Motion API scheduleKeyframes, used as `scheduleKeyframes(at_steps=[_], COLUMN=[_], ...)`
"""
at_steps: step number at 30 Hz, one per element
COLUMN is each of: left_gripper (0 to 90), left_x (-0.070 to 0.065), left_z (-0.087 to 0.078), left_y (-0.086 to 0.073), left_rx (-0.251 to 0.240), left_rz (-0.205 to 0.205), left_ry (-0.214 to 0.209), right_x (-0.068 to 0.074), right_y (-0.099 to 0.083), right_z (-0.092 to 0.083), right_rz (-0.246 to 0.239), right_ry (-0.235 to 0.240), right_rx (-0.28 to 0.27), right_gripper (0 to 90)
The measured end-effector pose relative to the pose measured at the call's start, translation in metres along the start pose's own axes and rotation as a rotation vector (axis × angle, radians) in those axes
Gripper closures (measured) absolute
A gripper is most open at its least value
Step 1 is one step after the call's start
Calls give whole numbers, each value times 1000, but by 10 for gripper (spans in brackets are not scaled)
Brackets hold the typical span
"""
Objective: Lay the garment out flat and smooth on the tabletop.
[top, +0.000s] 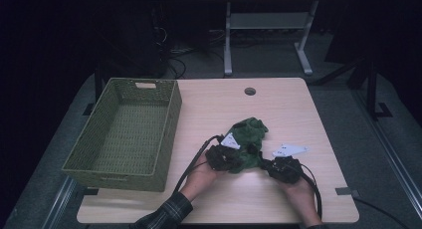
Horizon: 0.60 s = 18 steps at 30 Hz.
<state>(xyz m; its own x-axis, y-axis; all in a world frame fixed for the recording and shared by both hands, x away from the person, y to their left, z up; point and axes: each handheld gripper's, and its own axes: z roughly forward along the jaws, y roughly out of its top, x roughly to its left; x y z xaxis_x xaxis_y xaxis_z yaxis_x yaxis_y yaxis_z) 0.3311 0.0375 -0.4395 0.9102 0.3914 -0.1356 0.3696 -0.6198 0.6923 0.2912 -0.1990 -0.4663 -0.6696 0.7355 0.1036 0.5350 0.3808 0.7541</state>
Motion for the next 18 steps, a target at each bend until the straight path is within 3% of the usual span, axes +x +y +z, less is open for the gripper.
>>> scheduleKeyframes(at_steps=[10,18], left_gripper=[877,883], left_x=[-1,1], left_z=[-28,-50], left_y=[-1,-23], left_rx=[-64,-56], left_rz=[-23,-41], left_ry=[6,52], right_x=[-10,-20], right_y=[-3,-19], right_z=[-28,-58], right_rz=[-3,24], right_ry=[-51,-108], right_rx=[-23,-29], right_gripper=[824,824])
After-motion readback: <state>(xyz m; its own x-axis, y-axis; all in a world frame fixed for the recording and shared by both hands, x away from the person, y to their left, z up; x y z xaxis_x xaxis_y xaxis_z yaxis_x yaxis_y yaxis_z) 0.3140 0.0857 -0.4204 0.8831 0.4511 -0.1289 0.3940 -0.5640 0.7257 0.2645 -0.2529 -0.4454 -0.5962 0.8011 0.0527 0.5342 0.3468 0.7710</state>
